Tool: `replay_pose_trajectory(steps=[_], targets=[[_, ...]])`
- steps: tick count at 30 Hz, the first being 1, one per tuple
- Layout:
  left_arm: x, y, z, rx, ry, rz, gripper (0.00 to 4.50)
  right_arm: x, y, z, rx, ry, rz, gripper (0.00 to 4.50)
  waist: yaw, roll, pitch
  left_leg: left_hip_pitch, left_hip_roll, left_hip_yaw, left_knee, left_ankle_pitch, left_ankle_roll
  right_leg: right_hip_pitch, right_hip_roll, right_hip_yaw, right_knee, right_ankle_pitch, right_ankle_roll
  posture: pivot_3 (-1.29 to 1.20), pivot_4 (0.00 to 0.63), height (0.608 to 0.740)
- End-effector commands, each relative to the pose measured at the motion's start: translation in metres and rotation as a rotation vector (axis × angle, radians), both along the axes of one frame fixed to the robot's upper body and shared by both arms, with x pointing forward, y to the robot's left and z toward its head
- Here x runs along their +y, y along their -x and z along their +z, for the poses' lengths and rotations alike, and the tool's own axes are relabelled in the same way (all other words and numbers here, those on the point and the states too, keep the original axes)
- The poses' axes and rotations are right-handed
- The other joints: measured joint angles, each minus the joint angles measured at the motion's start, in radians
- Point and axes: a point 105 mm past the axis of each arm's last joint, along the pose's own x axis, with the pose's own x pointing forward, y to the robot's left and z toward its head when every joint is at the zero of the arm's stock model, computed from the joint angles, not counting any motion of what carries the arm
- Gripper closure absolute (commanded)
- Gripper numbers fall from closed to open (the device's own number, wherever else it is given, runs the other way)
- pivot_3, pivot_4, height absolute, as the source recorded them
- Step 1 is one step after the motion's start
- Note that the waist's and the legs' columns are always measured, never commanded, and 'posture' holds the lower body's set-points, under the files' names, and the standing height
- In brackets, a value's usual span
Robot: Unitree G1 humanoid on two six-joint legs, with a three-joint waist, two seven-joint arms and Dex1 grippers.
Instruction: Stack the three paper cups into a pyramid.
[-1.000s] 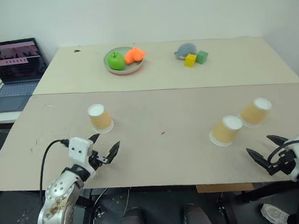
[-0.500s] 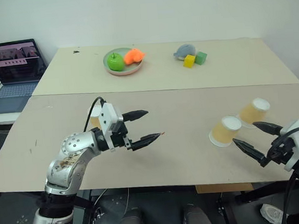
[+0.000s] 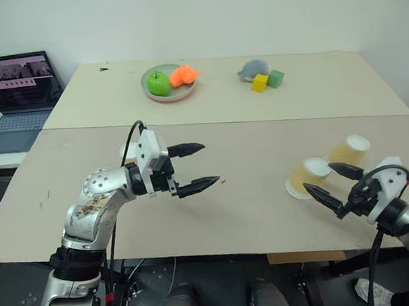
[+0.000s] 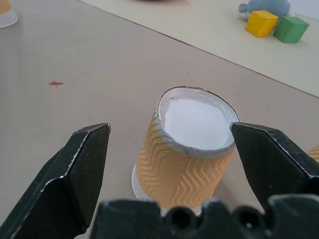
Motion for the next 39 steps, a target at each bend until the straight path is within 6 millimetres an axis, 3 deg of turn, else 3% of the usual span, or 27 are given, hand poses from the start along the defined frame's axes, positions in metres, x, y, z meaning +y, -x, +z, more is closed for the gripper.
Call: replay_pose_trajectory(steps=[1, 5, 13, 21, 25, 31, 39], targets=[[0.004, 0.007, 0.011, -0.052, 0.007, 0.010, 0.09, -0.005, -0.006, 0.003, -0.030, 0.003, -0.008, 0.00, 0.000, 0.000, 0.000, 0.000, 0.000, 0.000, 0.000, 0.000, 0.000, 0.000, 0.000, 0.000, 0.000, 0.000, 0.000, 0.00, 0.150, 0.678], [0.007, 0.010, 0.012, -0.044, 0.018, 0.033, 0.09, -0.007, -0.010, 0.003, -0.043, 0.012, -0.005, 0.00, -0.003, 0.000, 0.000, 0.000, 0.000, 0.000, 0.000, 0.000, 0.000, 0.000, 0.000, 0.000, 0.000, 0.000, 0.000, 0.00, 0.150, 0.678], [0.015, 0.003, 0.013, 0.021, 0.078, 0.078, 0.09, -0.010, -0.013, 0.024, -0.104, -0.015, -0.014, 0.00, -0.001, 0.000, 0.000, 0.000, 0.000, 0.000, 0.000, 0.000, 0.000, 0.000, 0.000, 0.000, 0.000, 0.000, 0.000, 0.00, 0.150, 0.678], [0.019, -0.015, 0.004, 0.103, 0.113, 0.094, 0.09, -0.019, 0.010, 0.044, -0.134, -0.033, -0.053, 0.00, 0.003, 0.000, 0.000, 0.000, 0.000, 0.000, 0.000, 0.000, 0.000, 0.000, 0.000, 0.000, 0.000, 0.000, 0.000, 0.00, 0.150, 0.678], [0.018, -0.015, -0.002, 0.113, 0.099, 0.081, 0.09, -0.024, 0.020, 0.033, -0.087, -0.033, -0.076, 0.00, 0.001, 0.000, 0.000, -0.001, 0.000, -0.001, 0.000, 0.000, 0.000, 0.000, 0.000, -0.001, 0.000, 0.000, 0.000, 0.00, 0.150, 0.678], [0.016, -0.015, -0.002, 0.112, 0.104, 0.079, 0.09, -0.021, 0.016, 0.013, -0.042, -0.065, -0.084, 0.00, -0.004, 0.000, 0.001, 0.001, 0.001, 0.000, 0.000, 0.000, 0.000, 0.000, 0.000, 0.000, 0.001, 0.001, 0.000, 0.00, 0.150, 0.678], [0.023, -0.015, 0.002, 0.108, 0.109, 0.109, 0.09, -0.022, 0.010, 0.004, -0.021, -0.096, -0.088, 0.00, -0.001, 0.000, 0.001, 0.000, 0.000, 0.000, 0.000, 0.000, 0.000, 0.000, 0.000, 0.000, 0.000, 0.001, 0.000, 0.00, 0.150, 0.678]])
